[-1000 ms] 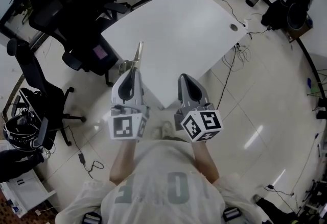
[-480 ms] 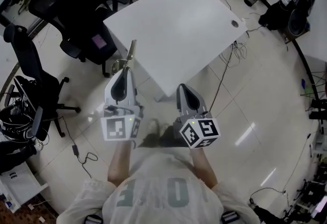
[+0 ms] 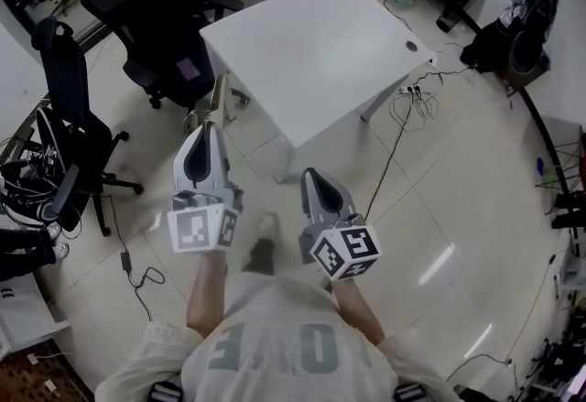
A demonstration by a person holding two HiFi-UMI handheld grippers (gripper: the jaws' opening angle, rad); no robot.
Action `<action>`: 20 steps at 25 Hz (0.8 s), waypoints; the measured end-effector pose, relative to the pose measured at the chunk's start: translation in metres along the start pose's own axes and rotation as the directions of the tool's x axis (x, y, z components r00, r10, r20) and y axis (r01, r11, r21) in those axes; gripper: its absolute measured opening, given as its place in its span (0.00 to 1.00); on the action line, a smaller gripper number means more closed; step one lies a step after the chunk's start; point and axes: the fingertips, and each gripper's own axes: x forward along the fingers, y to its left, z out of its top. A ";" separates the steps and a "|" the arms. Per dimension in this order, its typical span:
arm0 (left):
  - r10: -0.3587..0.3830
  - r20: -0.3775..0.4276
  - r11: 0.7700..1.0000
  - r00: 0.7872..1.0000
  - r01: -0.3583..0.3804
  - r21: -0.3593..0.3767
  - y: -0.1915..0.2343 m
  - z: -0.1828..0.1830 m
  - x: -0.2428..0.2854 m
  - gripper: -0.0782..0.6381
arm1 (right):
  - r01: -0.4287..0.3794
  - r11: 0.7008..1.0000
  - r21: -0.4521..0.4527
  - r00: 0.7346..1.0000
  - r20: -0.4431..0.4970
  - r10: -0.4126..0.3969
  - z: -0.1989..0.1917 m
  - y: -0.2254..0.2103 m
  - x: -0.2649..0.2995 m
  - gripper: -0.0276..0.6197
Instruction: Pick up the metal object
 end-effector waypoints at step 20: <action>-0.032 -0.082 0.999 0.996 0.033 0.013 -0.112 0.067 -0.334 0.12 | 0.051 0.998 -0.047 0.990 0.133 -0.045 -0.032 0.104 -0.302 0.06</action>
